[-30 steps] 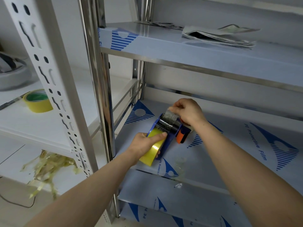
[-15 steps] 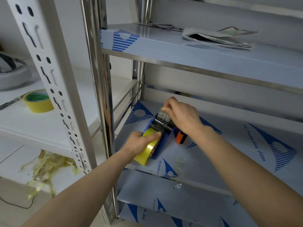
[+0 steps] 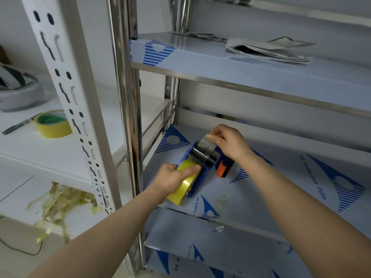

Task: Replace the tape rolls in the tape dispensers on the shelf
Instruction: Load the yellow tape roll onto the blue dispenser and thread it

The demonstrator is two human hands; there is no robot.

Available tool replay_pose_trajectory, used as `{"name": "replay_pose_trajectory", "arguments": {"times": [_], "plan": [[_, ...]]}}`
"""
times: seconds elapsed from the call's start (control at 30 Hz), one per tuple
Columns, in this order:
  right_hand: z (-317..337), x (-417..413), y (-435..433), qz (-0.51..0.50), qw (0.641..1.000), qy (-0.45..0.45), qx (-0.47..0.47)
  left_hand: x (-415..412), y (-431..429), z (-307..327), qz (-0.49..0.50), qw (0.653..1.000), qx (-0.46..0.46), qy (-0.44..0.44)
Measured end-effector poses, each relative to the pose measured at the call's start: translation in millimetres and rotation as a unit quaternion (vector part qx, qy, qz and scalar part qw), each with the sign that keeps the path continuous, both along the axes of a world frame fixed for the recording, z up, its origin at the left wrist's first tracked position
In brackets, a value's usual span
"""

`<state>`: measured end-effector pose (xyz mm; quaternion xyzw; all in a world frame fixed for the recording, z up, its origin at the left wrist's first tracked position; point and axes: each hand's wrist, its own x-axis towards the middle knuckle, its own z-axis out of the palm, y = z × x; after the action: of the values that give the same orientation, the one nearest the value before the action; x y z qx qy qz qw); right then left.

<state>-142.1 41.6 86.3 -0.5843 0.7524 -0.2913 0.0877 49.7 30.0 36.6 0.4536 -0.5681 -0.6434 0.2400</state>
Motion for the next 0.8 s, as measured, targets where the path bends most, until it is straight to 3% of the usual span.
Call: {"name": "replay_pose_trajectory", "arguments": {"times": [0.17,0.3,0.37,0.47,0.57,0.67,0.8], "plan": [[-4,2,-4,-0.003,0.993,-0.113,0.017,1,2,-1,0.005,1.000,-0.003,0.006],[-7,7,-1,-0.039,0.958,-0.276,0.066,2,3,-1,0.007,1.000,-0.002,0.017],[-12,12,1,-0.072,0.915,-0.386,0.090,2,3,-1,0.008,1.000,-0.002,0.019],[-19,14,3,-0.106,0.808,-0.563,0.138,1,3,-2,0.008,1.000,-0.004,0.017],[-26,9,8,-0.111,0.760,-0.618,0.167,3,3,-6,-0.001,1.000,-0.013,0.004],[-29,9,10,-0.147,0.764,-0.609,0.157,1,4,-12,-0.003,1.000,-0.024,-0.008],[-25,8,6,-0.165,0.875,-0.454,0.039,-1,4,-13,0.000,1.000,-0.024,-0.008]]}}
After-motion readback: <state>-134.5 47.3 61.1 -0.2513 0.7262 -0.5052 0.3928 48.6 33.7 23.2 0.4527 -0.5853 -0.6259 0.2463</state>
